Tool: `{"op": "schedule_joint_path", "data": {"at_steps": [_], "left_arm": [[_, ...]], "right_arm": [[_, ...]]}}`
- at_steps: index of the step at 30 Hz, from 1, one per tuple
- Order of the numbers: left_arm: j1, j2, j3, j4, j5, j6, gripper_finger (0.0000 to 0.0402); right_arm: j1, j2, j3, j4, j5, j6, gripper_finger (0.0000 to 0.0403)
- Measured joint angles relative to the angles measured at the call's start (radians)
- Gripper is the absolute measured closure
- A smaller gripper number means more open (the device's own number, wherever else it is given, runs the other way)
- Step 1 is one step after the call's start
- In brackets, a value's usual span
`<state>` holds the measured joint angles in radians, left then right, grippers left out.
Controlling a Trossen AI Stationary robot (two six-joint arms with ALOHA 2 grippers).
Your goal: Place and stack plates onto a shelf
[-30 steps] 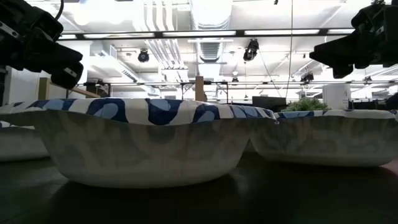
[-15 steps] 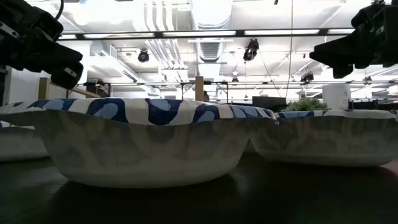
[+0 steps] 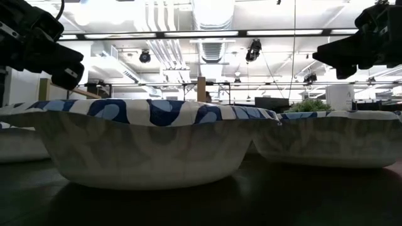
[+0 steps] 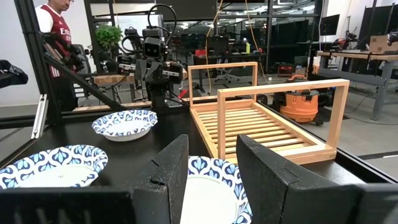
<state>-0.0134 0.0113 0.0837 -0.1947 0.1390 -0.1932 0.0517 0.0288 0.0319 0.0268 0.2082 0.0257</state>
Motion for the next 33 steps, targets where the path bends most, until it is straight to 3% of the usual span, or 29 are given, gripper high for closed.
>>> {"op": "schedule_joint_path", "data": {"at_steps": [14, 17, 20, 29, 33], "left_arm": [[0.000, 0.000, 0.000, 0.000, 0.000, 0.005, 0.0402], [0.000, 0.000, 0.000, 0.016, 0.000, 0.008, 0.0402], [0.000, 0.000, 0.000, 0.100, 0.000, 0.018, 0.0402], [0.000, 0.000, 0.000, 0.480, 0.000, 0.044, 0.0402], [0.000, 0.000, 0.000, 0.624, 0.000, -0.024, 0.0402]], "right_arm": [[0.000, 0.000, 0.000, 0.001, 0.000, 0.002, 0.0277], [0.000, 0.000, 0.000, 0.009, -0.001, 0.105, 0.0277], [0.000, 0.000, 0.000, 0.095, 0.010, 0.178, 0.0277], [0.000, 0.060, 0.000, 0.426, -0.006, 0.018, 0.0277], [0.000, 0.107, 0.000, 0.514, -0.006, -0.015, 0.0277]]}}
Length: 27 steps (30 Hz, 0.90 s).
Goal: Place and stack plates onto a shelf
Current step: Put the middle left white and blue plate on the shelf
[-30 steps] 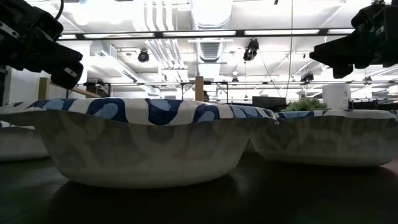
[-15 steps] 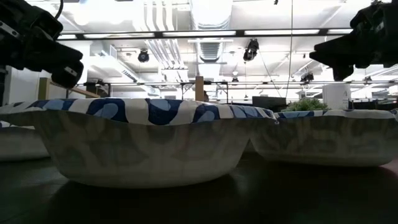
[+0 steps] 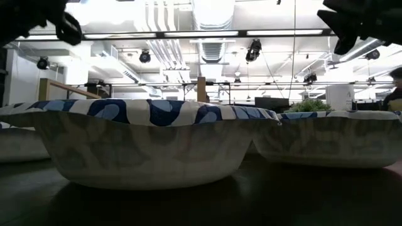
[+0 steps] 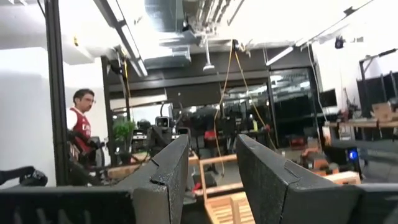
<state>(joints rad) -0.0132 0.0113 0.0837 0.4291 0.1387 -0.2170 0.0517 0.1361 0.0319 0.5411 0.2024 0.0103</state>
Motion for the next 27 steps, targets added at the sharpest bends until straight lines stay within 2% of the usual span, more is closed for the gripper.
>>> {"op": "schedule_joint_path", "data": {"at_steps": [3, 7, 13, 18, 19, 22, 23, 27], "left_arm": [[0.000, 0.000, 0.000, 0.086, 0.000, -0.069, 0.0402], [0.000, 0.000, 0.000, 0.122, 0.000, -0.081, 0.0402], [0.001, 0.001, 0.000, 0.131, -0.095, -0.088, 0.0402], [0.001, 0.016, 0.000, 0.134, -0.113, -0.080, 0.0402], [0.001, 0.025, 0.000, 0.134, -0.148, -0.090, 0.0402], [0.001, 0.062, 0.001, 0.112, -0.377, -0.215, 0.0402], [0.003, 0.077, 0.006, 0.079, -0.423, -0.240, 0.0402], [0.002, 0.167, 0.069, -0.116, -0.453, -0.367, 0.0402]], "right_arm": [[0.000, 0.038, 0.000, 0.074, 0.000, -0.029, 0.0277], [0.000, 0.081, 0.002, 0.153, 0.009, -0.076, 0.0277], [0.000, 0.153, 0.095, 0.152, 0.009, -0.199, 0.0277], [0.000, 0.229, 0.199, 0.095, 0.039, -0.270, 0.0277], [0.000, 0.240, 0.220, 0.065, 0.061, -0.272, 0.0277], [0.000, 0.274, 0.275, -0.041, 0.146, -0.256, 0.0277], [0.000, 0.283, 0.290, -0.072, 0.168, -0.239, 0.0277], [0.000, 0.314, 0.340, -0.180, 0.221, -0.190, 0.0277]]}}
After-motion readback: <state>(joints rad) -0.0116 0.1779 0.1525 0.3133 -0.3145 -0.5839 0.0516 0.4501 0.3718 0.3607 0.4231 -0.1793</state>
